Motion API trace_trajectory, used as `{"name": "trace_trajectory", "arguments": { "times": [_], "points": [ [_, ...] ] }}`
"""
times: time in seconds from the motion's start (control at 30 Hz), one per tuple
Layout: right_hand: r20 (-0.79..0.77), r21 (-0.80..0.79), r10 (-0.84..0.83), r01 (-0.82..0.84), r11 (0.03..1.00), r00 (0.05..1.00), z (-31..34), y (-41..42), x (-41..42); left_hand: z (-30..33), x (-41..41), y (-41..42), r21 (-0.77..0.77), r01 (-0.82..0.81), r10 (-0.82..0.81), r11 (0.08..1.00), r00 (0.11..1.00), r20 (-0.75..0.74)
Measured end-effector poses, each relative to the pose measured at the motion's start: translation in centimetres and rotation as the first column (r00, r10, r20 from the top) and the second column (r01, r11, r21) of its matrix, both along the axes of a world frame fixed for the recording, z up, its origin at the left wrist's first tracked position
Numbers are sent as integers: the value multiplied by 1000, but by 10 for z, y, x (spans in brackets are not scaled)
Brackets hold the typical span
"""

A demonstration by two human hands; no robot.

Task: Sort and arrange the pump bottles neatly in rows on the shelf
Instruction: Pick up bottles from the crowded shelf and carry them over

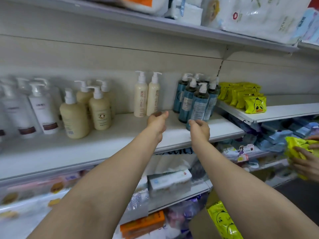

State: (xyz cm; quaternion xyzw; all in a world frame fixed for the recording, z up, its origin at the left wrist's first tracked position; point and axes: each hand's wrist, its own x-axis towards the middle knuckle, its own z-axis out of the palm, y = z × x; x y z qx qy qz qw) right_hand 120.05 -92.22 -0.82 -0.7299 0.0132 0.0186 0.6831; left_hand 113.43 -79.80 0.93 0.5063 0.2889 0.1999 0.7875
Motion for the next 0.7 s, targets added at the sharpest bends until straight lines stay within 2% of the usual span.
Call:
{"name": "trace_trajectory", "arguments": {
  "times": [0.23,0.4,0.53,0.7],
  "points": [
    [47,-39,156,-154,987,987,7,70,-91,0,-100,58,-29,-102,104,994,993,55],
    [-23,-42,339,-340,940,940,10,136,-183,2,-214,110,5,-209,208,978,976,59],
    [-44,4,538,-538,843,842,13,189,-275,0,-324,153,10,-343,343,939,939,11],
    [-96,55,747,-746,663,657,14,244,-387,-1,-460,183,29,-554,555,832,831,-34]
  ]
}}
